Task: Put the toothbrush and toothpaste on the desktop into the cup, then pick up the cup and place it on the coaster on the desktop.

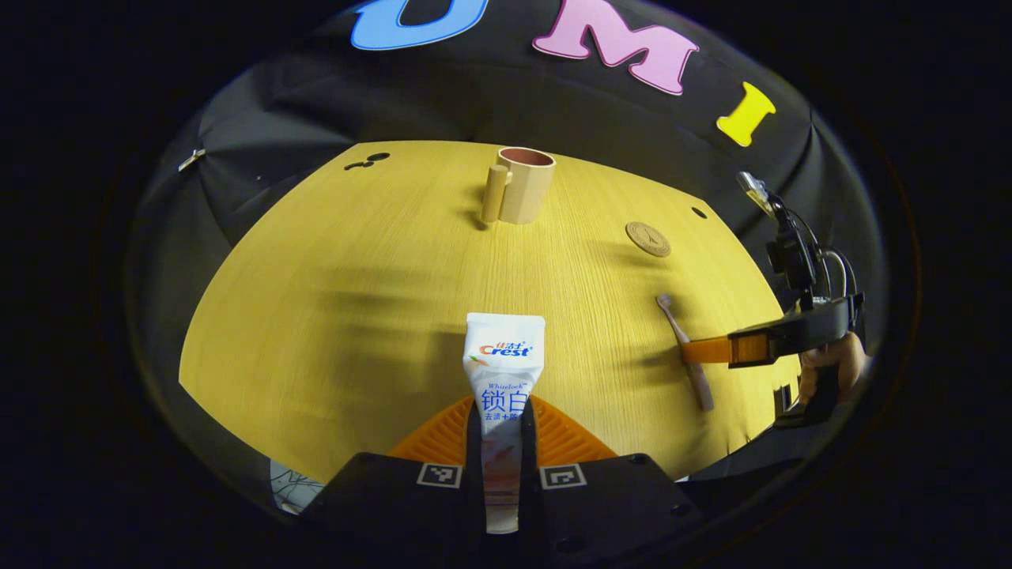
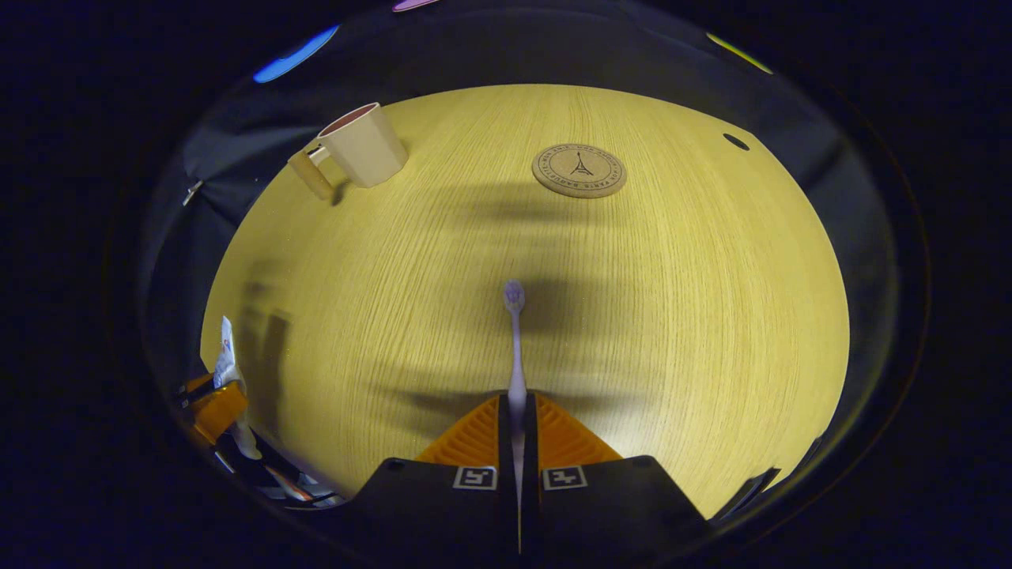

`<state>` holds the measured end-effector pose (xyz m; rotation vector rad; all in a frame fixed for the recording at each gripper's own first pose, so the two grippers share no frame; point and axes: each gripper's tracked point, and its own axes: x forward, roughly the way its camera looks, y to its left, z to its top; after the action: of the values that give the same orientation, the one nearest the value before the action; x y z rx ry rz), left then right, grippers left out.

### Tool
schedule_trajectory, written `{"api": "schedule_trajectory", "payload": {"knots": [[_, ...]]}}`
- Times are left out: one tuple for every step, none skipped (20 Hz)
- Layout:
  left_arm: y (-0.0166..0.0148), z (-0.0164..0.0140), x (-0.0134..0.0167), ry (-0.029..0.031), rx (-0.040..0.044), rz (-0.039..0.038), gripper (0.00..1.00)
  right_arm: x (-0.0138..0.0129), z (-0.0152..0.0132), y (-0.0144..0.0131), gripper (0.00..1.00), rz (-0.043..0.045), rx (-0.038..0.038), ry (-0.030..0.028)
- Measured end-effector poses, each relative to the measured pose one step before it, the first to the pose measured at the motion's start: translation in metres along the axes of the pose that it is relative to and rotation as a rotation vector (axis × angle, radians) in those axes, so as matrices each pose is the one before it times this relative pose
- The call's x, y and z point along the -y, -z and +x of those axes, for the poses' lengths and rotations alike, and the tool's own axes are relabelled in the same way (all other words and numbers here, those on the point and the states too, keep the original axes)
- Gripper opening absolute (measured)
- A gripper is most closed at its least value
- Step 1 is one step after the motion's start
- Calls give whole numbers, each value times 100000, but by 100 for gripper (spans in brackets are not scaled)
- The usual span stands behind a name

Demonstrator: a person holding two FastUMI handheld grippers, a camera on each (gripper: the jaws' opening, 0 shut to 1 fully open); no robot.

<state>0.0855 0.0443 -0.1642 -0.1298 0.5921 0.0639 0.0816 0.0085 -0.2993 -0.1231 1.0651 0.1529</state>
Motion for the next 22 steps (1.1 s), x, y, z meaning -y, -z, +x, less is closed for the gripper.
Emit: {"api": "schedule_trajectory", "payload": {"knots": [[-389, -42, -220, -868, 1049, -1024, 22, 402, -39, -22, 6, 224, -33, -474], [-556, -28, -49, -575, 1082, -1647, 22, 476, -35, -47, 6, -86, -294, -324], [-565, 56, 49, -249, 1205, -2247, 22, 359, -50, 4, 6, -153, -32, -626], [-789, -45, 16, -438, 1509, -2437, 21, 291, -132, -4, 6, -32, -203, -1163], [-832, -46, -45, -523, 1647, -1936, 21, 227, -82, -62, 6, -48, 98, -1215], [-991, 23, 35, -628, 1816, -1407, 22, 346, -164, -64, 6, -485, -18, -1681], [-1590, 179, 337, -242, 3472, -1397, 22, 229, -69, -92, 6, -906, 191, -1028], [-1317, 82, 346, 62, 2598, -1113, 22, 207, -52, -149, 6, -1241, 410, -824], [-1468, 43, 544, 556, 2867, -1114, 21, 224, -143, -156, 6, -1141, 513, -565], [-1463, 204, 526, 1094, 2753, -1377, 21, 119, -213, -169, 6, -799, 392, -733], [-1624, 223, 710, 1489, 2883, -1385, 26, -35, -289, -323, 6, -183, 1239, -1032], [-1607, 429, 736, 1512, 2919, -1221, 21, -153, -416, -308, 6, 265, 949, -1456], [-1569, 436, 581, 1311, 2845, -783, 21, -55, -418, -266, 6, 651, 982, -1080], [-1480, 587, 593, 973, 2677, -98, 21, -20, -320, -189, 6, 421, 602, -862], [-1529, 593, 334, 705, 2669, 422, 21, 104, -287, -266, 6, -134, 757, -262], [-1361, 717, 497, 676, 2528, 639, 21, 311, -159, -358, 6, -1024, 1253, 759], [-1503, 844, 457, 965, 2772, 831, 21, 352, -67, -284, 6, -1469, 922, 944], [-1252, 864, 461, 1351, 2357, 1263, 21, 238, -21, -154, 6, -723, 497, 497], [-1190, 872, 437, 1195, 1891, 1464, 21, -27, -9, -166, 6, 655, 15, -553], [-1076, 1196, 317, 946, 2091, 1262, 21, -64, -140, -163, 6, 1623, 181, -459], [-1115, 1040, 478, 1322, 2013, 632, 21, -22, -57, -188, 6, 1672, 77, -464], [-1013, 1034, 615, 1475, 2126, -397, 21, 97, 67, -105, 6, 1350, 136, -97]]}}
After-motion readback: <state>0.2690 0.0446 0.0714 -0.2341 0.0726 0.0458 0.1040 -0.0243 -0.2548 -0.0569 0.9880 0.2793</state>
